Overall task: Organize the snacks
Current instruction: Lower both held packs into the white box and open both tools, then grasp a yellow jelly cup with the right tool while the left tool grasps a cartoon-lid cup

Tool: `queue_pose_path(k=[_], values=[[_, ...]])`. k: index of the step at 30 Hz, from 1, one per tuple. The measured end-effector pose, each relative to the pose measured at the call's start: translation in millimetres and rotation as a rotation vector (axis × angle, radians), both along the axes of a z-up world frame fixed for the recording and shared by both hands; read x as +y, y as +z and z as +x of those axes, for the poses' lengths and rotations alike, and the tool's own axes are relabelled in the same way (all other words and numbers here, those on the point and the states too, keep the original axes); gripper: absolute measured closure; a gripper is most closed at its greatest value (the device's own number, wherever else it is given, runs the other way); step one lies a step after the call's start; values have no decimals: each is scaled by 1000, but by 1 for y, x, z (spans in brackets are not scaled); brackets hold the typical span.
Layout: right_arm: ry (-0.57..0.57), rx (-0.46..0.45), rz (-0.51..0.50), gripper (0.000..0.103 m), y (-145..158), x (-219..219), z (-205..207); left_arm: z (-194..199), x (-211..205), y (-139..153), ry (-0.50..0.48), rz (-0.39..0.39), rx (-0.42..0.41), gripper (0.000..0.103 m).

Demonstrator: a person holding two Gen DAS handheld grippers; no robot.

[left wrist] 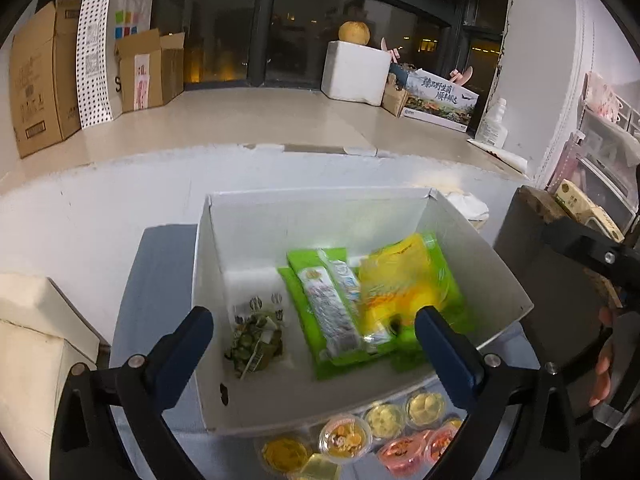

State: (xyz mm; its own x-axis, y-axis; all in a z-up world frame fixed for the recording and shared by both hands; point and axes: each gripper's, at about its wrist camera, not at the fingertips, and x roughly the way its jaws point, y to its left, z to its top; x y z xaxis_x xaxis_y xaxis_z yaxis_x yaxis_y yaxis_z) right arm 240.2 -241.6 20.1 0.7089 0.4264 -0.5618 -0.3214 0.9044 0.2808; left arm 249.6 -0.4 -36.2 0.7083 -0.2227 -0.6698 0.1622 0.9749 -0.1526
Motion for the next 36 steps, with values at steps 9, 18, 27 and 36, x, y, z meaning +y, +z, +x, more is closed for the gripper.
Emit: queue_pose_path(k=[9,18,27,36], values=[[60,-38,-66,0,-4,9,-48,-41,-1,17,-1,40,-45,0],[113,0,-213,0,-89,24,-131,-134,12,-30,14,-49,15,0],[88,108,-257,0,-137,15,-106,-167,27,-78,51,-100,106,0],[110,202,-239,65,-163,16,-72,-157,28,-87,64,-102,123,0]])
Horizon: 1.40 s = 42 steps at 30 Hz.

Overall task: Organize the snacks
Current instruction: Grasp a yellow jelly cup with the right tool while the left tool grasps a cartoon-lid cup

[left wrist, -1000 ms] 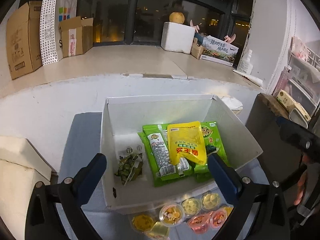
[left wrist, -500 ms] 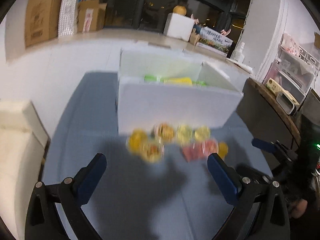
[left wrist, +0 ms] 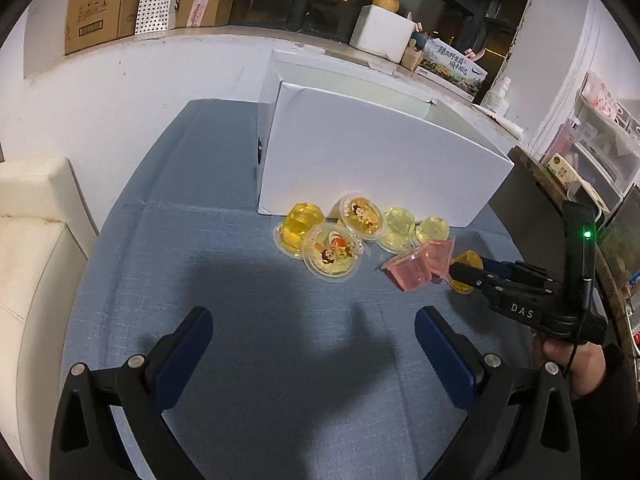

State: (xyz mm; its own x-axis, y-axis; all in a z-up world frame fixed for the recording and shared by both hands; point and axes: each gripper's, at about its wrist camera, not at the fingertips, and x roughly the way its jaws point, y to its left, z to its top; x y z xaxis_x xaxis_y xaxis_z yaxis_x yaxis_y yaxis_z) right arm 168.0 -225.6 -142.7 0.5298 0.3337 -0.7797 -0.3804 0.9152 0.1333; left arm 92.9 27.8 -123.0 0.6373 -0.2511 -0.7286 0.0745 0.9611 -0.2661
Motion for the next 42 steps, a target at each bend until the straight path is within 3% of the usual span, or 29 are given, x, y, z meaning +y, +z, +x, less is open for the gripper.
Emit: queue_pose_path(k=[5,12,19,22,24,27,29,35,42], values=[[7,-9,45,65,3,-8,-17,12,-6,-5,-19,9,2,0],[-38,-70,101,65,30,-26,-61,50,-21,-10,-34,62,0,0],[-40,-131,141,65,48,-31,-86,78,-29,-28,-69,63,43,2],[-35,-136,183,65,57,-36,-83,79,-29,-31,-82,42,42,11],[-44,-135,237,65,60,-41,-85,80,-28,-32,-88,34,46,29],[-56,-142,221,65,63,-42,-85,82,-29,-34,-92,65,44,43],[-59,-140,240,65,63,-44,-87,80,-26,-34,-111,46,41,53],[-49,-145,237,65,65,-42,-91,57,-23,-23,-132,15,-3,53],[-22,-183,249,65,82,-35,-92,20,-17,27,-146,-24,-126,53]])
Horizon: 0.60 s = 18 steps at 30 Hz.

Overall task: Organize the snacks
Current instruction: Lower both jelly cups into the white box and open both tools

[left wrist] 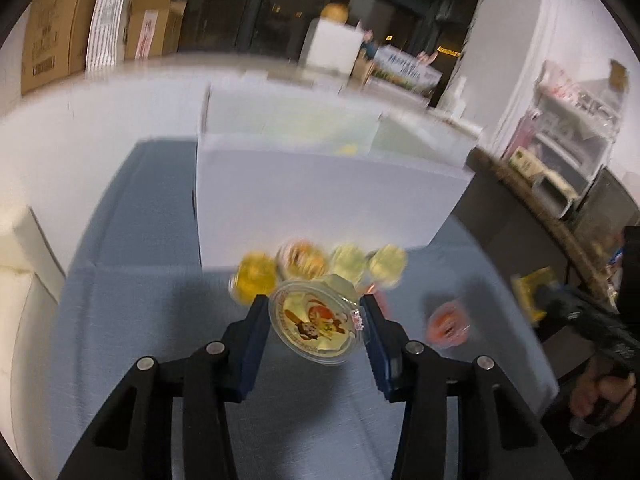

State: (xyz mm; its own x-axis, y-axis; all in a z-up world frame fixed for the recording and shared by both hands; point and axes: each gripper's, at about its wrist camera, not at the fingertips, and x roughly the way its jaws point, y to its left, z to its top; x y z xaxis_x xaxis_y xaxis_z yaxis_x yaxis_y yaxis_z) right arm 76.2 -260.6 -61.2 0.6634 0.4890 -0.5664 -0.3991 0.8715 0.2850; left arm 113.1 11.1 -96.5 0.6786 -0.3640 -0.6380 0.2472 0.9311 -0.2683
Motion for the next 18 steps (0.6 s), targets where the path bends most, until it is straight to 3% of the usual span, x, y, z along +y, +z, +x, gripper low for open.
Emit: queue_pose_path(k=[4,8,11,16,17,18], values=[[15,-59,-12,65,26,11,23,16,-3,46,-11,0,-85,53],[14,-90,-7,65,55,26,74,54,-10,79,-4,12,-136,53],[-1,-87,-21,65,66,34,112,90,-14,88,9,36,-134,53],[-30,-26,-60,64,65,42,172,131,-20,79,15,69,-66,52],[-46,-20,-70,64,63,41,179,135,-21,77,18,74,-53,42],[-68,-10,-78,50,62,40,186,138,-21,74,26,83,-39,17]])
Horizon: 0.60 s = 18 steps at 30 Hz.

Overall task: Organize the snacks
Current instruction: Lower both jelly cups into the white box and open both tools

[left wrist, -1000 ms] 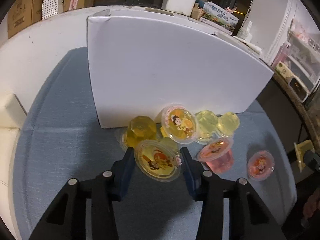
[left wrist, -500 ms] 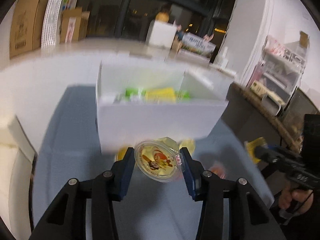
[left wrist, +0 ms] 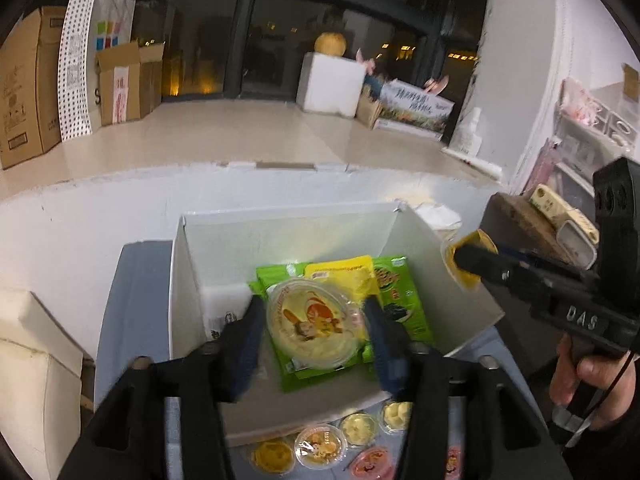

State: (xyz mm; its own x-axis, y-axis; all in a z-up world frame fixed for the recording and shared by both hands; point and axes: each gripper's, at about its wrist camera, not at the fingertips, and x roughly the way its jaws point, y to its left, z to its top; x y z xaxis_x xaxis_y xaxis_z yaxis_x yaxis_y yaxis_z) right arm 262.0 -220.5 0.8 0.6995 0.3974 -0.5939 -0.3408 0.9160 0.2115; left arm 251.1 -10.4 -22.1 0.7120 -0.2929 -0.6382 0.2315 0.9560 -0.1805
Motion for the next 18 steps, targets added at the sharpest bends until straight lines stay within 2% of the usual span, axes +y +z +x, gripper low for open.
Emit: queue_pose_path(k=[1,2,3,11,18], values=[[-7,7,6,16,-1,-2,2,1,0,-2,15,9,5,4],[-6,14,34,5,-1,-6,2,-1,1,-2,21,10,-10,0],[0,3,61,1,1,-9,-1,-4,2,-3,19,14,-19,0],[26,-32,50,0,8,-15,-25,-16,10,-6,17,0,1,0],[77,-54,10,0,3,-15,-75,-46,13,-7,6,-17,-1,0]])
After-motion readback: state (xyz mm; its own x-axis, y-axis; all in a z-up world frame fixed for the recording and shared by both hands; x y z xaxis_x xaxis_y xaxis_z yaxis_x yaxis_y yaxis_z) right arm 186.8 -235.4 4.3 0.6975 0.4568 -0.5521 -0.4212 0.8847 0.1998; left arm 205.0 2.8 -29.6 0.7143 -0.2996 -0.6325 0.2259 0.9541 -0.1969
